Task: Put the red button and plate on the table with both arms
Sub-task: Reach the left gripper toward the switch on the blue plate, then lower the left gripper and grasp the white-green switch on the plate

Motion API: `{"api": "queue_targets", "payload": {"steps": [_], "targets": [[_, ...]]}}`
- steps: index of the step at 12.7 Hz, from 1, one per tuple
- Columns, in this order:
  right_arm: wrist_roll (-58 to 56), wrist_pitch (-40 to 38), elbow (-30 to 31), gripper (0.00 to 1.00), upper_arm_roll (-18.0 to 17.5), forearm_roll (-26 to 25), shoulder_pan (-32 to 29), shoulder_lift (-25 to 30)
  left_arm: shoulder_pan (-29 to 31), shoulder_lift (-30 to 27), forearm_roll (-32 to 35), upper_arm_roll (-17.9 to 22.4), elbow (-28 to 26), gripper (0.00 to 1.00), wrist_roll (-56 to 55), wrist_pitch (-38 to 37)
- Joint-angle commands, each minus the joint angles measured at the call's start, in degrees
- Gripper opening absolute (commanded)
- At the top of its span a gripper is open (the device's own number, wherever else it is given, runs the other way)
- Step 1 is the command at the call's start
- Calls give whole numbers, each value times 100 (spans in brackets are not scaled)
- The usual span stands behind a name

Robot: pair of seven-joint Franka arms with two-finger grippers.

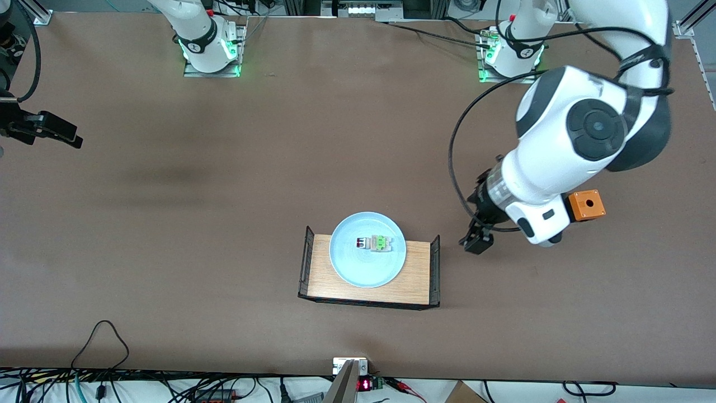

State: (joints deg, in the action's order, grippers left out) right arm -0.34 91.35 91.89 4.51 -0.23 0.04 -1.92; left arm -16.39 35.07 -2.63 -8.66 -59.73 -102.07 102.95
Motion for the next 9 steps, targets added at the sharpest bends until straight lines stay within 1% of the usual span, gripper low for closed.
{"api": "queue_targets", "payload": {"steps": [1,3,4,6,7,9], "targets": [[-71,-12,-66,100,-47,-65,-39,-19,-635,517,8,529,479,100,-1101,609],[-71,-3,-66,100,-47,-65,-48,-19,-1469,702,-27,1354,488,100,-1639,1024],[-71,-3,-66,100,-47,-65,-48,-27,-1690,859,-53,1602,610,100,-1824,1130],[-71,-3,-66,100,-38,-65,-48,-19,-1762,1316,-45,1639,1057,100,-1992,1148],[-71,-3,-66,100,-47,-65,-57,-19,-1832,1474,-27,1666,1146,100,-1993,1174],[-71,-3,-66,100,-38,-65,-57,-28,-1981,1599,8,1745,1139,100,-1932,1289]]}}
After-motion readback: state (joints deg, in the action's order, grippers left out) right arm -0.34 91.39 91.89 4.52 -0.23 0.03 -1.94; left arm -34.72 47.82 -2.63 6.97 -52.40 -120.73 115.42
